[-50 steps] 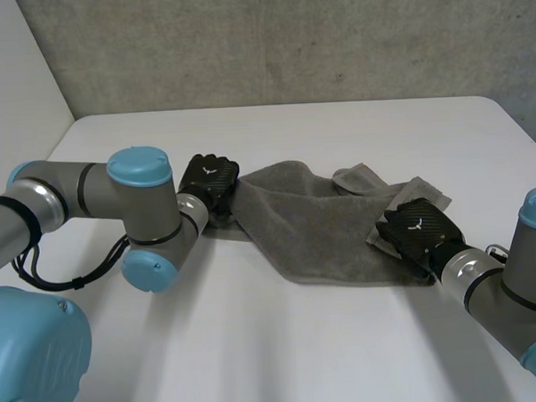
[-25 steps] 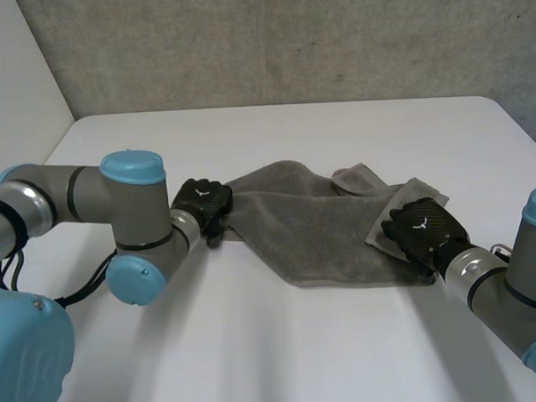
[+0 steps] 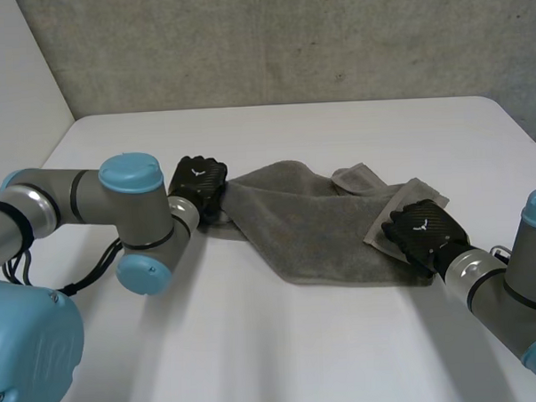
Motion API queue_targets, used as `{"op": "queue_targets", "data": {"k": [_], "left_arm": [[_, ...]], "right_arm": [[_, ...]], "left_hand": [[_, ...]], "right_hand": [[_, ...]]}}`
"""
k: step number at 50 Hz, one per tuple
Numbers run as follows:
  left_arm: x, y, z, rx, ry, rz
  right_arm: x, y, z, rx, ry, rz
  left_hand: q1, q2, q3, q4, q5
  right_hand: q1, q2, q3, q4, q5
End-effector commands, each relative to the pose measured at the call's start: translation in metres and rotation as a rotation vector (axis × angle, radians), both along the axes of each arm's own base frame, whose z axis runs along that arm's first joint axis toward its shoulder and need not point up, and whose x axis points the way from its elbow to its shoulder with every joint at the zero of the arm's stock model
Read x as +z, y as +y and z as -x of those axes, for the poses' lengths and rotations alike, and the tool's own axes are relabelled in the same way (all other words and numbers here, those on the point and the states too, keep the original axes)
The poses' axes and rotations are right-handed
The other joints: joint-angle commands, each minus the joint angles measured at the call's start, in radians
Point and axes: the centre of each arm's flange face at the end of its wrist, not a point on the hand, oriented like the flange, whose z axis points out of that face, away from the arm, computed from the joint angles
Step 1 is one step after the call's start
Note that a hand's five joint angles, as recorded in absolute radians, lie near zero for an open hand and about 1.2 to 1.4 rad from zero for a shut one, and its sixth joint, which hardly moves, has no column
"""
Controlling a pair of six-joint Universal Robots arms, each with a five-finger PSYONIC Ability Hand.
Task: Fold the towel.
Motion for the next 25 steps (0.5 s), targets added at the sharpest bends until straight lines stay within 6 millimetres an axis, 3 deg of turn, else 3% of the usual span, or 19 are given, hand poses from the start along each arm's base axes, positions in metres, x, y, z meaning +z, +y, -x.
{"op": "queue_targets", "data": {"k": [1,2,4,6,10,15,19,21,23,24,25], "left_arm": [[-0.004,0.001,0.000,-0.007,-0.006,-0.013],[-0.004,0.001,0.000,-0.007,-0.006,-0.013],[-0.003,0.002,0.000,-0.005,-0.010,-0.023],[0.000,0.001,-0.002,-0.002,-0.012,-0.027],[0.011,-0.002,-0.008,0.016,-0.013,-0.036],[0.057,-0.009,-0.021,0.046,0.020,0.018],[0.081,-0.018,-0.032,0.064,0.045,0.069],[0.092,-0.024,-0.036,0.067,0.061,0.102],[0.125,-0.041,-0.035,0.046,0.116,0.224],[0.125,-0.041,-0.035,0.046,0.117,0.225],[0.141,-0.052,-0.034,0.043,0.147,0.298]], "right_arm": [[-0.005,-0.001,-0.002,0.014,0.006,0.000],[-0.005,-0.001,-0.002,0.014,0.006,0.000],[-0.004,-0.004,-0.004,0.026,0.004,0.010],[-0.002,-0.006,-0.005,0.024,0.003,0.013],[0.008,-0.013,-0.006,0.016,-0.003,0.047],[0.039,-0.027,-0.012,0.024,-0.025,0.123],[0.058,-0.039,-0.020,0.038,-0.043,0.151],[0.068,-0.046,-0.028,0.050,-0.055,0.181],[0.094,-0.064,-0.051,0.074,-0.099,0.285],[0.094,-0.065,-0.051,0.075,-0.099,0.286],[0.115,-0.076,-0.065,0.082,-0.146,0.356]], "left_hand": [[0.302,0.302,0.303,0.303,0.309],[0.303,0.304,0.304,0.305,0.310],[0.595,0.596,0.596,0.597,0.602],[0.640,0.640,0.641,0.641,0.647],[0.641,0.641,0.641,0.642,0.647],[0.641,0.641,0.641,0.642,0.647],[0.641,0.641,0.641,0.642,0.647],[0.641,0.641,0.641,0.642,0.647],[0.641,0.641,0.641,0.642,0.647],[0.641,0.641,0.641,0.642,0.647],[0.641,0.641,0.641,0.642,0.647]], "right_hand": [[0.130,0.139,0.133,0.135,0.131],[0.132,0.140,0.134,0.136,0.133],[0.768,0.777,0.771,0.773,0.769],[0.901,0.910,0.904,0.906,0.902],[0.903,0.911,0.905,0.907,0.904],[0.903,0.911,0.905,0.907,0.904],[0.903,0.911,0.905,0.907,0.904],[0.903,0.911,0.905,0.907,0.904],[0.903,0.911,0.905,0.907,0.904],[0.903,0.911,0.905,0.907,0.904],[0.903,0.911,0.905,0.907,0.904]]}}
